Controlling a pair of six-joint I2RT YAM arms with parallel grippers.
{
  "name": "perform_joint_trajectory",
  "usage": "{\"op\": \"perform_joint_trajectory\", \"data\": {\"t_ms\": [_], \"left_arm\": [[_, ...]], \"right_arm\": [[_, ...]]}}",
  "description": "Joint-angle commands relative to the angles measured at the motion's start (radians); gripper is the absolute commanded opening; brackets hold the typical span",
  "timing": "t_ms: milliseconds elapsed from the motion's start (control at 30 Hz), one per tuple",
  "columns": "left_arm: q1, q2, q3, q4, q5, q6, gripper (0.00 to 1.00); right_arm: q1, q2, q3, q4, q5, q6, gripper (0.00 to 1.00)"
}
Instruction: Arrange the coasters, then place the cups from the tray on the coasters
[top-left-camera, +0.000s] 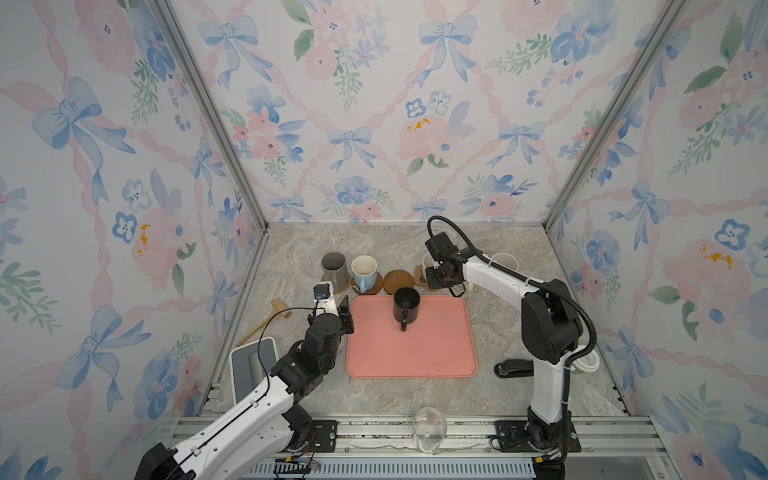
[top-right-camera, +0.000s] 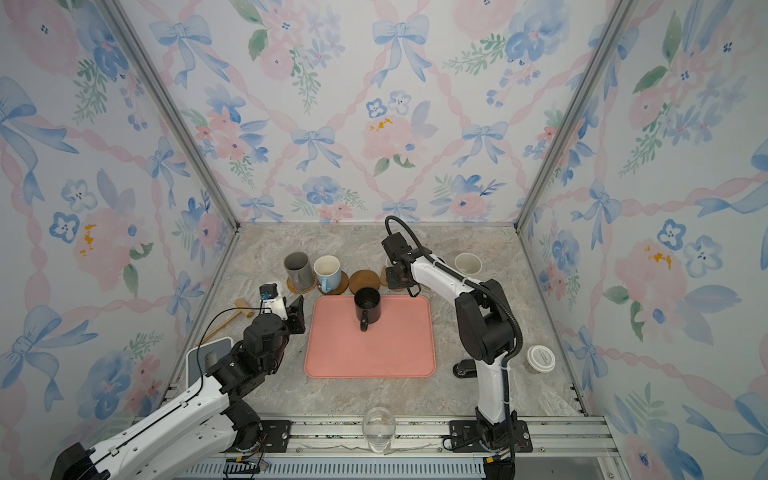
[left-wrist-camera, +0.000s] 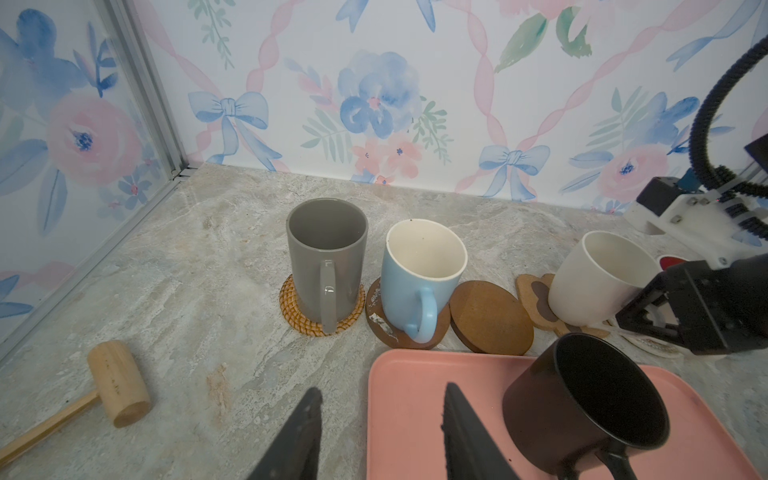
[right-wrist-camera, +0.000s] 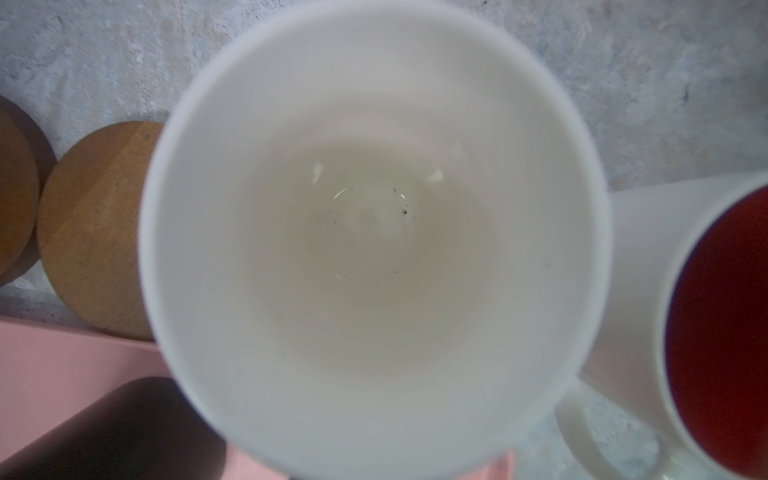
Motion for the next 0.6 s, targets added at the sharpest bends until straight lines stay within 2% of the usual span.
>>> {"op": "perform_joint_trajectory", "data": {"t_ms": [0, 333, 567], "left_arm": [[0.006, -0.003, 0.000, 0.009, 0.006, 0.014, 0.44], [0.007, -0.001, 0.000, 0.009, 0.006, 0.015, 0.44], [0.006, -0.001, 0.003, 0.006, 0.006, 0.015, 0.44]], "right_arm": [[-0.006, 0.010, 0.053, 0.043, 0.018, 0.001, 0.00], [-0.007, 0.010, 0.051, 0.033, 0.013, -0.005, 0.00], [-0.005, 0.010, 0.039, 0.033, 0.008, -0.007, 0.11]]}}
